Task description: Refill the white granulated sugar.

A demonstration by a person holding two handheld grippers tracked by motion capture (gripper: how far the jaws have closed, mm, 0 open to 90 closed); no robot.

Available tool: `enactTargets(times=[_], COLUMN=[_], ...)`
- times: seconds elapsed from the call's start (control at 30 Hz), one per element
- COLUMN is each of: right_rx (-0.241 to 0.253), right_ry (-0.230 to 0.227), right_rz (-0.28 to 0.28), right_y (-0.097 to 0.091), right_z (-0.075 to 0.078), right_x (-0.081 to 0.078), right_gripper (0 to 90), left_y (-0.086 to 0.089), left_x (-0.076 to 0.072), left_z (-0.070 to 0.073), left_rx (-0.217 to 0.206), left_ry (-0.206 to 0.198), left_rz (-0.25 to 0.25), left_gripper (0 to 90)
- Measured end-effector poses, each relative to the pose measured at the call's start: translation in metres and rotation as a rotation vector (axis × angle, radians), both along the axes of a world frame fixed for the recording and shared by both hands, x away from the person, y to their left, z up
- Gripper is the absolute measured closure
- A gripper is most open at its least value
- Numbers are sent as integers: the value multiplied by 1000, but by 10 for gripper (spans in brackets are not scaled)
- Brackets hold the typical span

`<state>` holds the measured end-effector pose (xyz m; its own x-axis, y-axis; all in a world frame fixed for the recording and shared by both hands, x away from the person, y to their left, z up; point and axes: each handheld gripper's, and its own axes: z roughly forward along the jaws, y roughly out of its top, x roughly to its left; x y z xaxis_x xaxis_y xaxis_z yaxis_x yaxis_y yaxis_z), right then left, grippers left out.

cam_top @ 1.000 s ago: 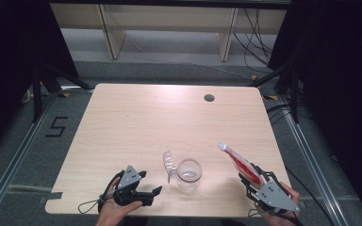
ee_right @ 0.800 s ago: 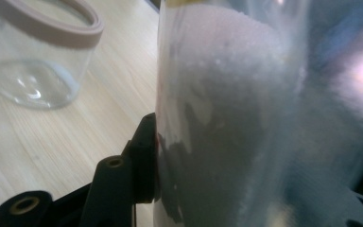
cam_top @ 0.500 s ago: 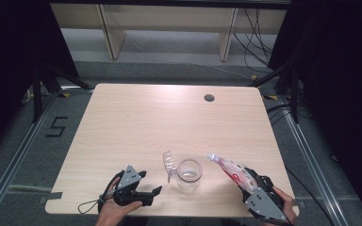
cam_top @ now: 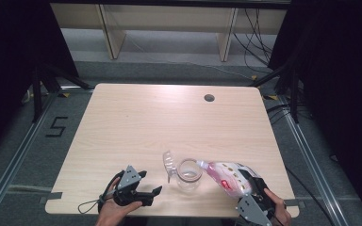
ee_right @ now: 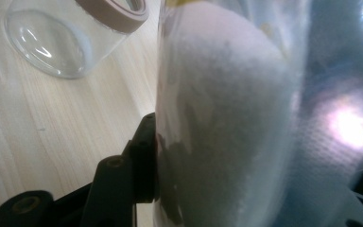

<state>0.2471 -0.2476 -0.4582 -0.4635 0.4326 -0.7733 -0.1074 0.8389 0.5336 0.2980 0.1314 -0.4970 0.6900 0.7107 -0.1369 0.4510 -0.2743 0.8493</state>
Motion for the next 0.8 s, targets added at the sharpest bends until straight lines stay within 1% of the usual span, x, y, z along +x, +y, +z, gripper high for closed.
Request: enactTargets(times=[0.03,0.07,0.1,0.13,0.17,0.23,0.27,0.3,0.33,0.37,0.4,0.43,0.47,0.5,0.53,0.57,0.6,0.63,0.67,0.7,0.73,0.77,0.8], right_rx=[21,14,1,-16,-10,-13,-45,-28,-37,-49,-54,-40,-43,-79,-55,-62,-76,-74,-96,-152,-140,-143,-163], right_ry=[18,12,-3,-10,-3,11,-12,-5,-5,-13,-16,-10,-8,-20,-7,-11,-20,-14,-38,-81,-66,-69,-92], right_rz=[-3,-4,-5,3,-3,-6,1,-9,-7,3,5,-7,-8,4,-11,-9,-12,-12,-7,10,-1,-13,-2], right_y=[1,0,0,0,1,1,1,2,2,3,3,3,4,4,4,5,5,6,7,7,8,9,10], right_z=[-1,-1,0,0,0,-2,-1,-2,-2,-2,-2,-3,-3,-2,-3,-3,-3,-4,-5,-1,-2,-4,-4], right_x=[0,0,0,1,0,0,1,1,1,1,2,1,1,1,0,0,0,0,1,1,-1,-2,0], right_gripper=[537,537,537,537,537,538,538,538,538,538,538,538,538,539,538,539,539,539,539,539,539,539,540], left_y=[0,0,0,-1,0,0,0,0,-1,0,0,0,1,1,1,0,0,1,1,1,1,1,1], left_x=[0,0,0,-1,0,0,0,0,-1,-1,-1,-1,-1,-1,-1,-1,-1,-1,-2,-1,-1,-1,-1], left_z=[0,0,0,0,0,0,0,0,0,0,0,0,0,0,0,0,0,0,0,0,0,0,0], left_rx=[1,0,0,-11,4,1,5,0,-6,0,-2,7,7,8,6,-3,-3,7,12,7,7,7,9], left_ry=[-1,0,0,12,0,1,-2,4,11,4,9,0,-1,-2,-1,6,10,-2,0,-2,-2,-2,-1], left_rz=[-1,3,-1,8,-2,0,-2,4,8,6,10,11,10,9,10,11,10,6,11,9,10,10,9], left_gripper=[198,198,198,198,198,198,198,198,198,198,198,198,198,198,198,198,198,198,198,198,198,198,198])
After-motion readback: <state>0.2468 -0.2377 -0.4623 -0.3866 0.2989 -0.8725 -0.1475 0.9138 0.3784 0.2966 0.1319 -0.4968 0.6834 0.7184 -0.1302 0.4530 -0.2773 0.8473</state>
